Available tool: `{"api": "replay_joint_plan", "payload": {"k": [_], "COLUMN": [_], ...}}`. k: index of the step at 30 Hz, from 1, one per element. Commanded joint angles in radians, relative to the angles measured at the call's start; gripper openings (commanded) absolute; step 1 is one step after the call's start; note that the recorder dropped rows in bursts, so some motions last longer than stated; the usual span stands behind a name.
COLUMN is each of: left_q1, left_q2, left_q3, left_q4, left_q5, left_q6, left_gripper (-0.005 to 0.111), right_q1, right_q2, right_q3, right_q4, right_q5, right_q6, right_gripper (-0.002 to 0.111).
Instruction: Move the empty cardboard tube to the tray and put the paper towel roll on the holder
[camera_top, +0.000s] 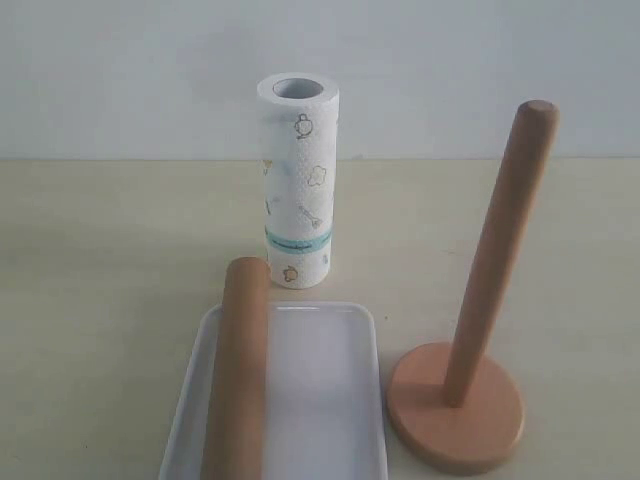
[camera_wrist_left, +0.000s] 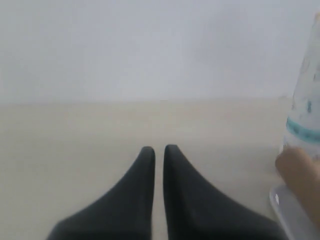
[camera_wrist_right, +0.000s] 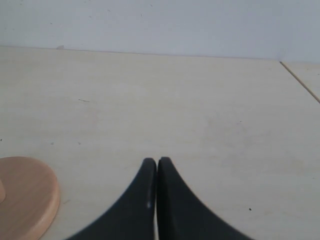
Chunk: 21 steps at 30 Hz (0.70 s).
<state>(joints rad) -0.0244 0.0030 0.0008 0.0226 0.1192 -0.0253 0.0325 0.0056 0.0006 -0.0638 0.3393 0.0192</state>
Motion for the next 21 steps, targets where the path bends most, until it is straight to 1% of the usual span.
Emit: {"api": "replay_joint_plan", "payload": {"k": [1,2,3,6,8,11,16,21], "left_q1": [0.003,0.003,0.003,0.003,0.003,0.003,0.003,0.003], "left_q2": [-0.003,-0.003,-0.003,0.08,0.177,0.348,0.594,0.74], "left_q3": [-0.001,-0.01,-0.031,-0.125,-0.189,-0.261,-0.315,-0.316], "left_q4": [-0.004,-0.009,-0.014,-0.016,-0.016,-0.016,-0.016,-0.016], "left_q5": [-0.411,-0.439,-0.426,-0.289,-0.225,-0.198,-0.22,-0.363], "left_q6": [-0.021,-0.027,-0.03,-0.035,-0.035,-0.076,-0.116,-0.116], "left_gripper": [0.006,0.006,0.006,0.006,0.006,0.006,0.006,0.006], "right_q1": [-0.003,-0.003,-0.003,-0.003,-0.003,-0.003,-0.003,-0.003], "right_q2": [-0.006,-0.006,-0.006,-0.006,-0.006,-0.006,-0.006,-0.006], "right_q3": [-0.001,-0.001,-0.001,-0.001,-0.001,-0.001,-0.001,-0.001], "right_q4": [0.004,0.004,0.004,0.004,0.004,0.004,0.004,0.004], "right_q5": [-0.002,-0.002,-0.002,-0.002,-0.002,-0.002,-0.002,-0.002], "right_q6": [0.0,0.0,0.0,0.0,0.0,0.0,0.0,0.0], "right_gripper": [0.0,0.0,0.0,0.0,0.0,0.0,0.0,0.0]}}
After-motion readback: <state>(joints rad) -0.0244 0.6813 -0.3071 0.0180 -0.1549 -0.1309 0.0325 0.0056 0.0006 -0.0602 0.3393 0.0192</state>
